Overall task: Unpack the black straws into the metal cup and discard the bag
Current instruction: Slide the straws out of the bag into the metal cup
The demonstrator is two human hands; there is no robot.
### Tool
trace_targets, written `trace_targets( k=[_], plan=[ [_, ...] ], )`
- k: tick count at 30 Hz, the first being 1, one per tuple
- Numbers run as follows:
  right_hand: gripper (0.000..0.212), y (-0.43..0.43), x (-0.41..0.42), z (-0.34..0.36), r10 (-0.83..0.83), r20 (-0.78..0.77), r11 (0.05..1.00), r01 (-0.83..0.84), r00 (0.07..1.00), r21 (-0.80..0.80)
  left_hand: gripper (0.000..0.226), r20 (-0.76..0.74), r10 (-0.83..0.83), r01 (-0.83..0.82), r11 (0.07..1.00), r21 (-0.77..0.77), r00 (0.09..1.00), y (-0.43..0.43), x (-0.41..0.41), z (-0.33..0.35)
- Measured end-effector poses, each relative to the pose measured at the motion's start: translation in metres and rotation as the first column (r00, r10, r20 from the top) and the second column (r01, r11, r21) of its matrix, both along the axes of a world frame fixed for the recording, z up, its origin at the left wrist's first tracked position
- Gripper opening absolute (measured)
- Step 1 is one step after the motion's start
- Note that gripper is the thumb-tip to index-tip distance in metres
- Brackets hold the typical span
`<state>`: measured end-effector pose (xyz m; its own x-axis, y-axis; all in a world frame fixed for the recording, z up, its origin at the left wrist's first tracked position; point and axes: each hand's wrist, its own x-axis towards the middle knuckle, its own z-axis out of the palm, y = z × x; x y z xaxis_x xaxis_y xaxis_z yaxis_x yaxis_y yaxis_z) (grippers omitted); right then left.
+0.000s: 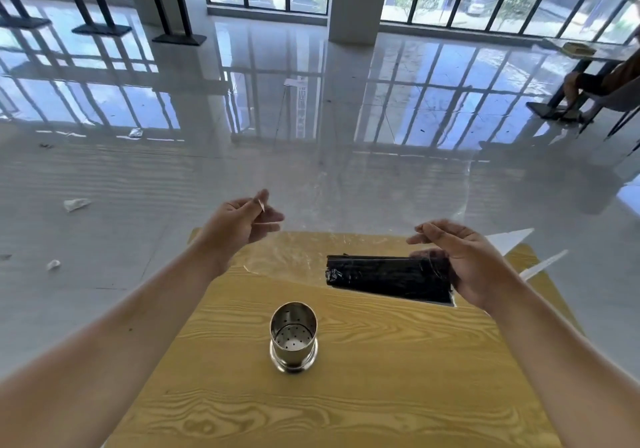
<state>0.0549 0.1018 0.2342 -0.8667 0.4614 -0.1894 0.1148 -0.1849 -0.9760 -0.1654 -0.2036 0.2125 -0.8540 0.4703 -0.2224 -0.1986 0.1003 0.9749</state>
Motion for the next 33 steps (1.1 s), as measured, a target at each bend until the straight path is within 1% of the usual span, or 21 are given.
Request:
trace_targets(
  k=[1,4,5,6,7,8,10,11,15,18,23,29,33],
  plan=[
    [0.017,-0.001,0.001,-0.003,0.000,0.011,1.000,0.000,1.000,-0.001,0.048,0.058,-0.036,0.035,0.999,0.026,0.998,-0.002,0.002,-0.005],
    [0.018,-0.004,0.003,-0.011,0.002,0.040,1.000,-0.002,0.999,0.002,0.080,0.178,-0.122,0.102,0.988,0.118,0.976,-0.010,0.008,-0.024],
    [0.018,-0.005,0.003,-0.015,0.005,0.049,1.000,-0.006,0.999,0.006,0.087,0.211,-0.142,0.112,0.983,0.148,0.967,-0.013,0.011,-0.030],
    [0.018,-0.006,0.004,-0.018,0.008,0.057,1.000,-0.009,0.998,0.011,0.089,0.222,-0.156,0.122,0.980,0.160,0.962,-0.016,0.014,-0.035],
    [0.018,-0.007,0.004,-0.021,0.010,0.063,1.000,-0.011,0.998,0.018,0.085,0.202,-0.168,0.140,0.979,0.148,0.965,-0.018,0.018,-0.039],
    [0.019,-0.008,0.005,-0.025,0.010,0.069,1.000,-0.012,0.998,0.025,0.074,0.162,-0.183,0.166,0.980,0.114,0.970,-0.021,0.022,-0.043],
    [0.020,-0.010,0.005,-0.032,0.015,0.083,0.999,-0.018,0.996,0.033,0.039,0.101,-0.189,0.186,0.982,0.046,0.977,-0.025,0.029,-0.052],
    [0.021,-0.011,0.006,-0.036,0.018,0.089,0.999,-0.021,0.996,0.034,0.028,0.102,-0.173,0.170,0.985,0.038,0.980,-0.027,0.032,-0.056],
    [0.022,-0.016,0.007,-0.047,0.038,0.112,0.999,-0.041,0.993,0.026,0.010,0.169,-0.099,0.091,0.994,0.054,0.981,-0.037,0.043,-0.069],
    [0.022,-0.019,0.007,-0.055,0.041,0.131,0.999,-0.043,0.991,0.014,0.010,0.215,-0.071,0.058,0.996,0.069,0.974,-0.043,0.048,-0.078],
    [0.028,-0.023,0.006,-0.065,0.045,0.167,0.998,-0.053,0.985,0.044,0.014,0.264,-0.049,0.024,0.995,0.098,0.963,-0.051,0.054,-0.088],
    [0.029,-0.023,0.008,-0.072,0.033,0.171,0.996,-0.046,0.985,0.076,0.017,0.288,-0.053,0.035,0.997,0.065,0.956,-0.053,0.061,-0.100],
    [0.025,-0.019,0.016,-0.067,0.045,0.152,0.996,-0.057,0.987,0.074,0.017,0.297,-0.081,0.062,0.996,0.071,0.951,-0.052,0.069,-0.101]
  ],
)
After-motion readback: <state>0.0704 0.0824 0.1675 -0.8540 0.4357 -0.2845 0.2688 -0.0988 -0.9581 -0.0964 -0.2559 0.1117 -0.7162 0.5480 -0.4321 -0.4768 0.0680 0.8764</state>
